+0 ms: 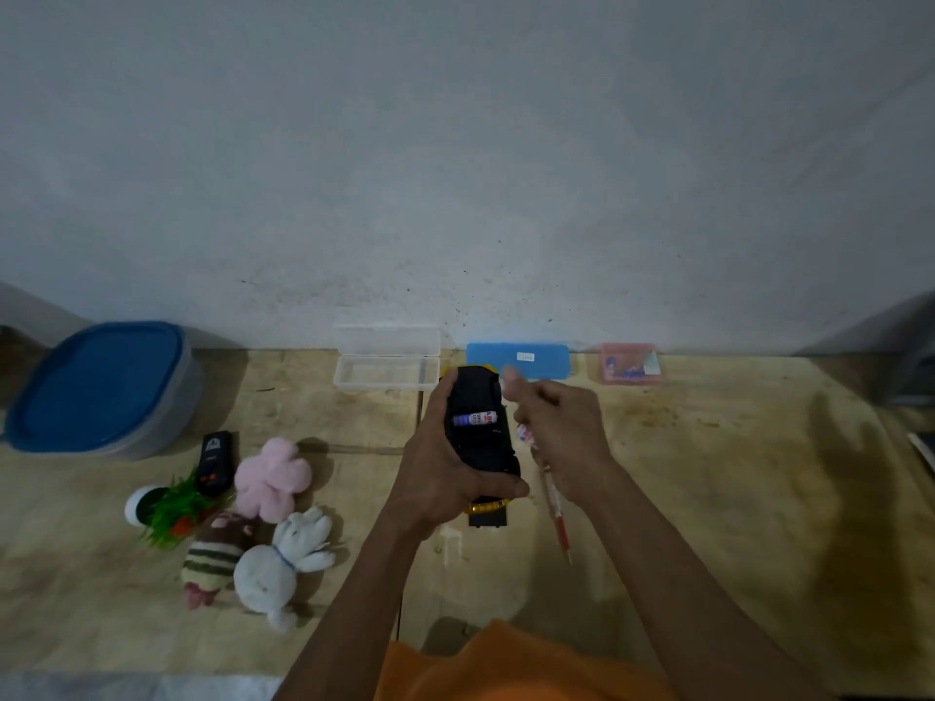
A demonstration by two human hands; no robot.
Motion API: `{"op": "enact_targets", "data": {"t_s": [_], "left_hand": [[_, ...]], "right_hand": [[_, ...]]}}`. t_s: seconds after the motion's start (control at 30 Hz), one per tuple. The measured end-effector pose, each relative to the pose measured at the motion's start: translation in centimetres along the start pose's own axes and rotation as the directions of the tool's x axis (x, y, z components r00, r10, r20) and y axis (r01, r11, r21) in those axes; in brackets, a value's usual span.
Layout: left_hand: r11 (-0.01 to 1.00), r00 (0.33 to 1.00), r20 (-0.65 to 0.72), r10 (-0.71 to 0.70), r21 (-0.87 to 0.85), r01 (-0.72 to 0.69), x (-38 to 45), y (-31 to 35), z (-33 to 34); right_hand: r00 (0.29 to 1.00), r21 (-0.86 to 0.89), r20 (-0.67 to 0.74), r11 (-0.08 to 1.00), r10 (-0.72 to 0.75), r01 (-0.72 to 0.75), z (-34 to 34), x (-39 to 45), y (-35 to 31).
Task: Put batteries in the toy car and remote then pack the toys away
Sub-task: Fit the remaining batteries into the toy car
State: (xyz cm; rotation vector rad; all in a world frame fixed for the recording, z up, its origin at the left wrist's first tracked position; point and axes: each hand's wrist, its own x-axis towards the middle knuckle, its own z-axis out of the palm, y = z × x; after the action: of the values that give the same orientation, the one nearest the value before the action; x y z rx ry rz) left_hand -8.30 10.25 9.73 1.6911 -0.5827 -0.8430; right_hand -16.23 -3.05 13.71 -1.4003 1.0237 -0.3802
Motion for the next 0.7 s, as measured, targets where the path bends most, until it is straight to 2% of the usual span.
{"op": "enact_targets", "data": {"t_s": [0.07,0.1,0.17,0.27,0.33,0.4,0.53,0.6,0.7], "left_hand": [[1.000,1.000,-0.017,-0.006,0.013,0.006,-0.1,-0.3,-0.3],[1.000,1.000,-0.019,-0.014,0.018,0.014,-0.2,-0.5,-0.4],[0.999,0.999,-0.025,-0.028,0.023,0.028,-0.3,-0.9,-0.4],[0.998,0.999,-0.026,-0.032,0.048,0.034,-0.5,-1.1,-0.3],[0.998,0.999,-0.026,-0.031,0.052,0.032,-0.6,-1.2,-0.2],[0.999,0.999,-0.021,-0.025,0.048,0.026,-0.7,-1.2,-0.2],[0.997,1.000,-0.013,-0.014,0.074,0.015,-0.7,-1.0,-0.1],[0.997,1.000,-0.004,-0.017,0.079,0.017,-0.7,-0.8,-0.2],[0.998,1.000,0.014,-0.013,0.065,0.012,-0.8,-0.4,-0.2]], "right_hand": [[0.950,0.257,0.112,0.915,0.291,-0.311,-1.0,0.1,-0.7],[0.908,0.323,0.190,0.849,0.374,-0.417,-1.5,0.2,-0.9],[0.845,0.371,0.301,0.762,0.442,-0.531,-2.1,0.3,-1.0],[0.797,0.380,0.386,0.707,0.465,-0.597,-2.5,-0.2,-0.8],[0.776,0.388,0.416,0.680,0.474,-0.622,-2.5,-0.5,-0.8],[0.780,0.397,0.386,0.675,0.492,-0.622,-2.3,-0.6,-0.8],[0.845,0.370,0.247,0.759,0.475,-0.535,-1.7,-0.9,-1.0],[0.877,0.349,0.248,0.806,0.411,-0.477,-1.6,-1.1,-1.1],[0.932,0.295,0.278,0.902,0.234,-0.315,-1.2,-1.7,-1.4]]}}
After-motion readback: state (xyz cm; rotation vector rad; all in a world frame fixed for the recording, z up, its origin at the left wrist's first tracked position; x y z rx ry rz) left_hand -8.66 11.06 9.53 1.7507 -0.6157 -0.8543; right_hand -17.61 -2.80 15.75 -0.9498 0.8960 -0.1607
